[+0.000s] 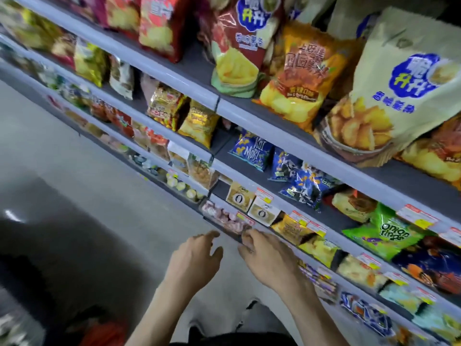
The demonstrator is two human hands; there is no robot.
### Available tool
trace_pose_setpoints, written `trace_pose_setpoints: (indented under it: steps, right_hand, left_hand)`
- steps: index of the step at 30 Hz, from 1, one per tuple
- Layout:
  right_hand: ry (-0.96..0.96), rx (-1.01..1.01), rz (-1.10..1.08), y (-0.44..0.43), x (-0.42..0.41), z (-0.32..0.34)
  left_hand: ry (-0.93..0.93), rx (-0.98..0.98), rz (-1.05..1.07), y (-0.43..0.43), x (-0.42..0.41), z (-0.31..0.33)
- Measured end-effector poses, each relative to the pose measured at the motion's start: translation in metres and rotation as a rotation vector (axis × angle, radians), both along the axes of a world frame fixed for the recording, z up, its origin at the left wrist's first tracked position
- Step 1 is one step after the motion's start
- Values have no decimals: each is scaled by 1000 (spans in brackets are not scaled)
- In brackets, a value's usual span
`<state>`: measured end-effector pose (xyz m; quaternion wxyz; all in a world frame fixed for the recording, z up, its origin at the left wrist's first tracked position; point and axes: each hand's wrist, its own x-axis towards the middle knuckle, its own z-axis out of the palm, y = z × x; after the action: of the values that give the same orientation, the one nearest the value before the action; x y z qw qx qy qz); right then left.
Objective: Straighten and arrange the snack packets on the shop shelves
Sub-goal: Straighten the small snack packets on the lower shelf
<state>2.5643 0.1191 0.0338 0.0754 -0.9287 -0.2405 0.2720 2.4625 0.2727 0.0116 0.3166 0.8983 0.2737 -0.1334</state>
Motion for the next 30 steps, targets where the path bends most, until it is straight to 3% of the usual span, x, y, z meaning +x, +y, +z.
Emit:
trace_pose_setpoints:
  steps: [4,12,21,30]
  right_hand:
    - [71,-1,81,46,4,4]
    - [-26,-8,177,140,77,-8]
    - [9,-6,227,235,140,-11]
    - [-60,76,120,316,143,-25]
  left_hand:
    - [67,-8,35,41,-3,-3]
    - [104,94,116,123,59,8]
    - [145,101,307,198,96,6]
    - [114,45,236,292,118,-19]
